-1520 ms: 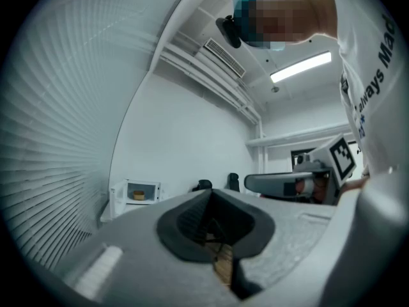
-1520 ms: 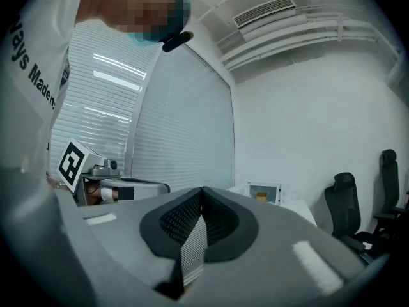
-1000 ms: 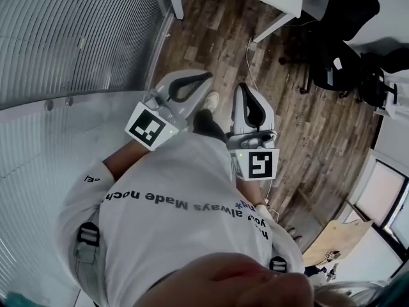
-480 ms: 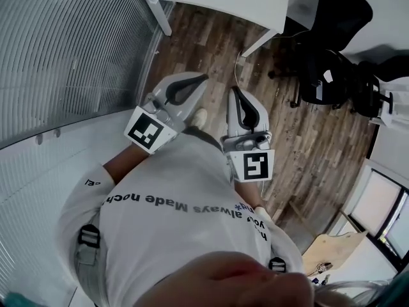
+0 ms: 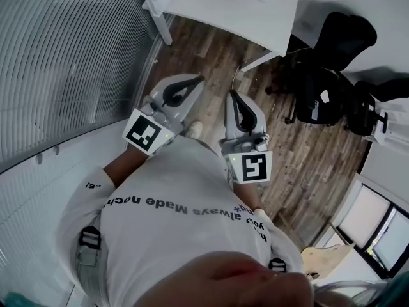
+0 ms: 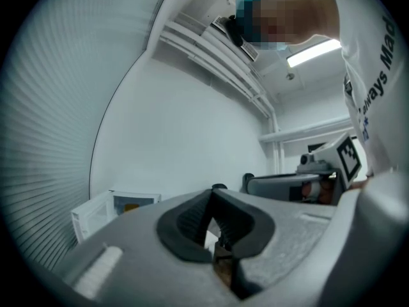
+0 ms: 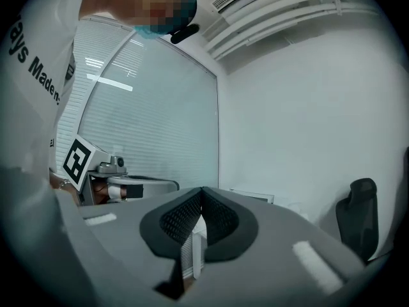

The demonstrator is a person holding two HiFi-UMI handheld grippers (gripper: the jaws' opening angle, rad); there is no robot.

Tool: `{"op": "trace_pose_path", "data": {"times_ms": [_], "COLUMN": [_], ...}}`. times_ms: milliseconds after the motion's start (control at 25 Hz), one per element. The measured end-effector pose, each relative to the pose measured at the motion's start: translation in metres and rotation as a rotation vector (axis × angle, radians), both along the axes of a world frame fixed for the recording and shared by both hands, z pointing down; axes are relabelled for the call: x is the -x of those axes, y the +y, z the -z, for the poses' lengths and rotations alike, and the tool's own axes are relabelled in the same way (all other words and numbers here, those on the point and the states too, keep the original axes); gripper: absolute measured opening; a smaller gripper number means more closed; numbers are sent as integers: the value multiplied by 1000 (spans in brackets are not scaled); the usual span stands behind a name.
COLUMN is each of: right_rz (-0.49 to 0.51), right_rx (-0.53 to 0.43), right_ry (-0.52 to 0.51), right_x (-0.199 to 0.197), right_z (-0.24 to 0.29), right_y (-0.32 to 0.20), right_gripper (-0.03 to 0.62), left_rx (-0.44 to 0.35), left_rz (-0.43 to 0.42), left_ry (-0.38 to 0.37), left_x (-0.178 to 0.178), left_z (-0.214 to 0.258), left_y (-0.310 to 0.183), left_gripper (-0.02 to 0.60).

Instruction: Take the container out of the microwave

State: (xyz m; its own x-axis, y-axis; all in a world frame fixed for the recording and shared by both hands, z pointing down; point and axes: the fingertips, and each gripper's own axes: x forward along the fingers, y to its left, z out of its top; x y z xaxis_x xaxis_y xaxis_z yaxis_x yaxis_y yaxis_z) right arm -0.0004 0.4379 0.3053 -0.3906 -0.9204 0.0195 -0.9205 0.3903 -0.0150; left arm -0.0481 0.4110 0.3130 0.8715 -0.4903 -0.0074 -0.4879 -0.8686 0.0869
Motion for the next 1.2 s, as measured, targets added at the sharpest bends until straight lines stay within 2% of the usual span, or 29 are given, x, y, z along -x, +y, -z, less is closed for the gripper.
{"op": "trace_pose_path", "data": {"times_ms": [280,640,920,1200], "right_rz": [25,44,31,-12], "right_rx": [9,14,19,26], "right_ry": [43,71,89,89], "right_x": [19,53,62,42], "right_z": [-2,3,8,-4], "right_y": [-104,-242,-304,-345], "right_gripper": [2,2,2,2], "left_rx": [-15,-14,-15,1], "left_rz": [8,22,12,-13], "left_ry": [37,44,36,39], "left_x": [17,50,61,43], "left_z": [2,6,16,2], "left_y": [-102,-238,-303,-348], "left_gripper": [3,3,3,3]}}
